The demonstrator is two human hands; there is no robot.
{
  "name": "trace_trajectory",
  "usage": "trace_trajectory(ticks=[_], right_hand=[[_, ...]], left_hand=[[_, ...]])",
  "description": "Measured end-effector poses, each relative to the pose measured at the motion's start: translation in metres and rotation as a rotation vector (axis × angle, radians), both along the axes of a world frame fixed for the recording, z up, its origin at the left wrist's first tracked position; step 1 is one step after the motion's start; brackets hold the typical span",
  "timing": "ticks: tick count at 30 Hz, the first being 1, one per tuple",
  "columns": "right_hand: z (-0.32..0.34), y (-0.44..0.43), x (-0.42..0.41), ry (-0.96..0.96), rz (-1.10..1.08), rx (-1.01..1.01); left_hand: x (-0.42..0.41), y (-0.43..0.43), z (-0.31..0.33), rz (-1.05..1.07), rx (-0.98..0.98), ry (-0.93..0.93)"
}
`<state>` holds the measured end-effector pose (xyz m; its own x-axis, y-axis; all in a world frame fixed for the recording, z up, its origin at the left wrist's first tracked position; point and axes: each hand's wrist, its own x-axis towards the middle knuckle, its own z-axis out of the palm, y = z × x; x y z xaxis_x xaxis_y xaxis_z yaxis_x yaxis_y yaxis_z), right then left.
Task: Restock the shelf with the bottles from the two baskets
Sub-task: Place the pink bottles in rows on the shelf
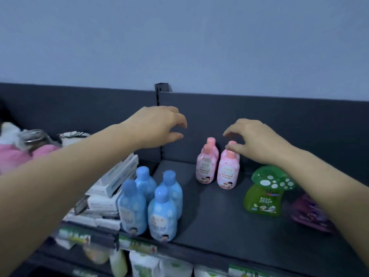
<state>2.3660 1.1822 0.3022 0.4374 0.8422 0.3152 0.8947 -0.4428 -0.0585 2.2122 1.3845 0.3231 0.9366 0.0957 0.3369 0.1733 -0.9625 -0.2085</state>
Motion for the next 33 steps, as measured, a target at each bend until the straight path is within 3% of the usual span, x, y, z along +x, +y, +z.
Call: trace_trajectory(ticks=[9, 15, 23, 33], right_hand=[[0.014, -0.003, -0.116, 0.094, 0.515, 0.272], [-0.035, 0.018, -0.199, 0.124, 0.801, 0.112], [-0.098, 0.067, -0.290, 0.164, 0.929, -0.123], [-0.148, 0.169, -0.396, 0.131, 0.929, -0.312]], left_hand=[[-0.182, -0.053, -0.005, 0.359, -0.088, -0.232], [-0.308, -0.102, -0.063, 0.686, -0.140, -0.106], [-0.448, -0.126, -0.129, 1.110, -0.238, -0.010], [-0.562, -0.056, -0.198, 1.183, -0.338, -0.017]])
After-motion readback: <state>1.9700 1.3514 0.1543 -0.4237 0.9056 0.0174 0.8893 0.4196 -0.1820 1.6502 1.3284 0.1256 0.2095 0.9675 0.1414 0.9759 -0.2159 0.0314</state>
